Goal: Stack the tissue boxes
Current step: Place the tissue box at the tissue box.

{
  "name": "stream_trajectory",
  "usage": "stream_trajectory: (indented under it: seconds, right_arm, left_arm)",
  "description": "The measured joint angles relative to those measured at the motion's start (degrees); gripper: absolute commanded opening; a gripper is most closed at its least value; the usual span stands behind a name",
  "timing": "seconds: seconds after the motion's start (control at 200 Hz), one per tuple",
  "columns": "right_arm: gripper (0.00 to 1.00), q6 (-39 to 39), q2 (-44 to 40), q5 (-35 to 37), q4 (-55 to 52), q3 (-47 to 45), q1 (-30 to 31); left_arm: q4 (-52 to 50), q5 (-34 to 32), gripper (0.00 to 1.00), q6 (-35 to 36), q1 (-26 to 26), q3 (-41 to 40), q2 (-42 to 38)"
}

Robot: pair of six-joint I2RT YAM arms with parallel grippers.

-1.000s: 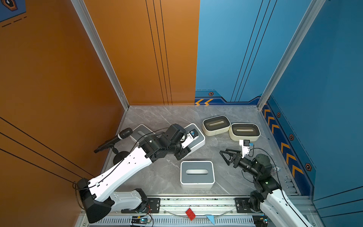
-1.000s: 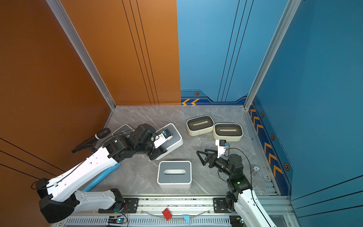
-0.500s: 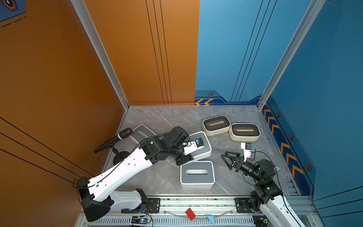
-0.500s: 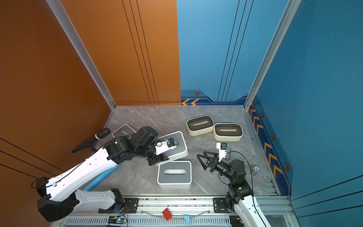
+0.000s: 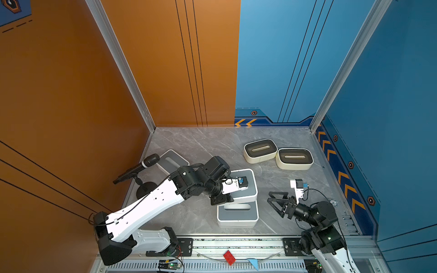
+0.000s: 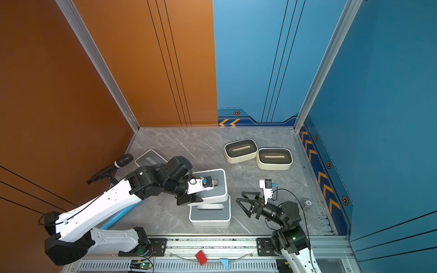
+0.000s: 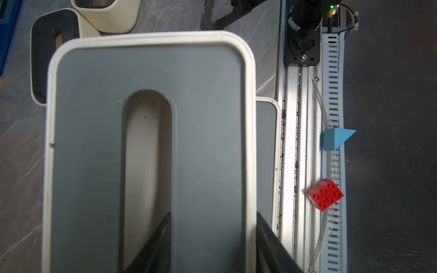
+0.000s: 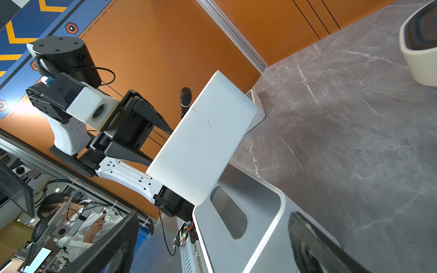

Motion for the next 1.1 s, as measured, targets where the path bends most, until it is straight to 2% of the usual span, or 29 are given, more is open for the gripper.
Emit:
stream_trajectory:
  seconds: [0.37,1.101]
  right_arm:
    - [1.0,1.09,-1.25,-1.27,-2.32,-1.77,2.1]
    - [1.0,2.51,-1.25,-0.7,-2.34,-3.37,4.94]
  left_arm:
    - [-1.7,-0.5,0.41,0.46,-3.06,0.0,0.39]
    - [-1.97,-2.23,0.41,0.63,-5.31,0.02,1.73]
